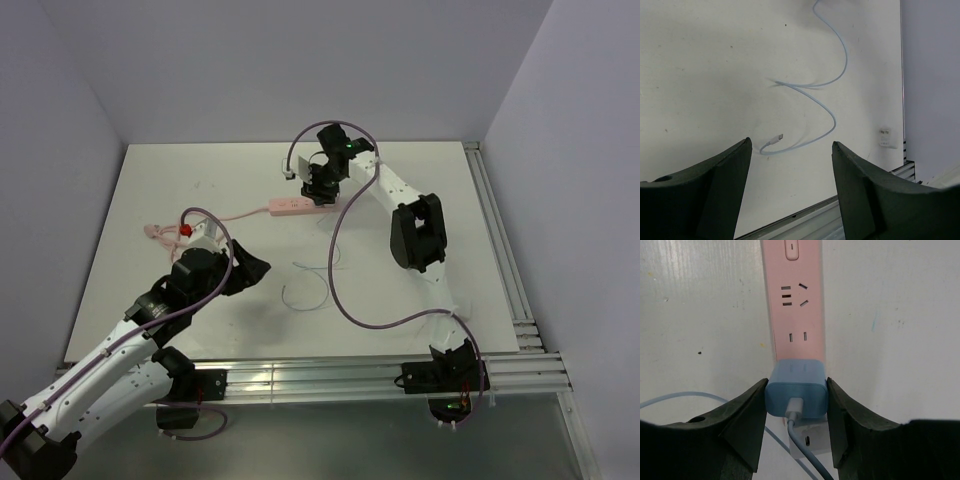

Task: Insert the plug

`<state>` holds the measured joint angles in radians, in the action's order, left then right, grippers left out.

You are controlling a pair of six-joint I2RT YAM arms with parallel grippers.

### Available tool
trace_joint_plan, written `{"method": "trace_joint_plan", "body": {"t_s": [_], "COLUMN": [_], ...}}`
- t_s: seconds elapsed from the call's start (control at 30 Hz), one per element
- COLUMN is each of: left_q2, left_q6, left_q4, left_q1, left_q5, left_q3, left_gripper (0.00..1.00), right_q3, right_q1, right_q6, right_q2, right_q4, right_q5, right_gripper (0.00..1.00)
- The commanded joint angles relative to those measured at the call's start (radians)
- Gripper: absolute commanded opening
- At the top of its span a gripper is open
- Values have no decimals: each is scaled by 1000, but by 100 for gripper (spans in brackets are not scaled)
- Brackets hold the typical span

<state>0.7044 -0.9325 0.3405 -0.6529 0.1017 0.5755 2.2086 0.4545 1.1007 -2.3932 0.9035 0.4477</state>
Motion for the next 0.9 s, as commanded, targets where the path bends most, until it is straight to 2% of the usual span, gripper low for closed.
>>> {"method": "trace_joint_plan", "body": {"t_s": [0.0, 0.07, 0.13, 0.23, 0.27, 0.3, 0.33, 0.4, 0.47, 0.53, 0.6, 0.67, 0.73, 0.87], "left_q2": [0, -5, -13, 0, 1, -2, -9, -34, -42, -31, -26, -36, -55, -45], "left_q6": [8, 4, 0, -5, -5, -3, -6, -8, -3, -2, 0, 1, 4, 8], "left_q4": [-23, -21, -37, -35, -26, -23, -18, -24, -35, -31, -18, -12, -15, -29], "left_q1": [6, 6, 7, 6, 6, 6, 7, 6, 6, 7, 6, 7, 7, 9], "left_q5": [-10, -5, -11, -30, -30, -23, -19, -19, -23, -26, -30, -17, -13, -26], "left_q3": [21, 21, 14, 18, 21, 23, 17, 9, 6, 17, 23, 17, 8, 12], "left_gripper": [70, 70, 70, 70, 70, 70, 70, 70, 70, 70, 70, 70, 70, 70], "right_q3": [-15, -128, -148, 90, 106, 83, -38, -143, -83, 44, 59, -47, -78, 107], "right_q1": [-8, -14, -1, 26, 26, 20, 12, 1, 10, 29, 26, 6, 9, 52], "right_q6": [-55, -62, -55, -64, -58, -62, -70, -70, -62, -65, -71, -78, -68, -62], "right_q2": [-90, -48, -20, -131, -155, -150, -124, -34, -59, -112, -152, -109, -84, -199], "right_q4": [273, 218, 175, 329, 368, 368, 332, 205, 225, 323, 371, 329, 264, 395], "right_q5": [-119, -138, -129, -133, -141, -148, -165, -168, -132, -145, -171, -185, -172, -181], "right_gripper": [0, 0, 0, 0, 0, 0, 0, 0, 0, 0, 0, 0, 0, 0]}}
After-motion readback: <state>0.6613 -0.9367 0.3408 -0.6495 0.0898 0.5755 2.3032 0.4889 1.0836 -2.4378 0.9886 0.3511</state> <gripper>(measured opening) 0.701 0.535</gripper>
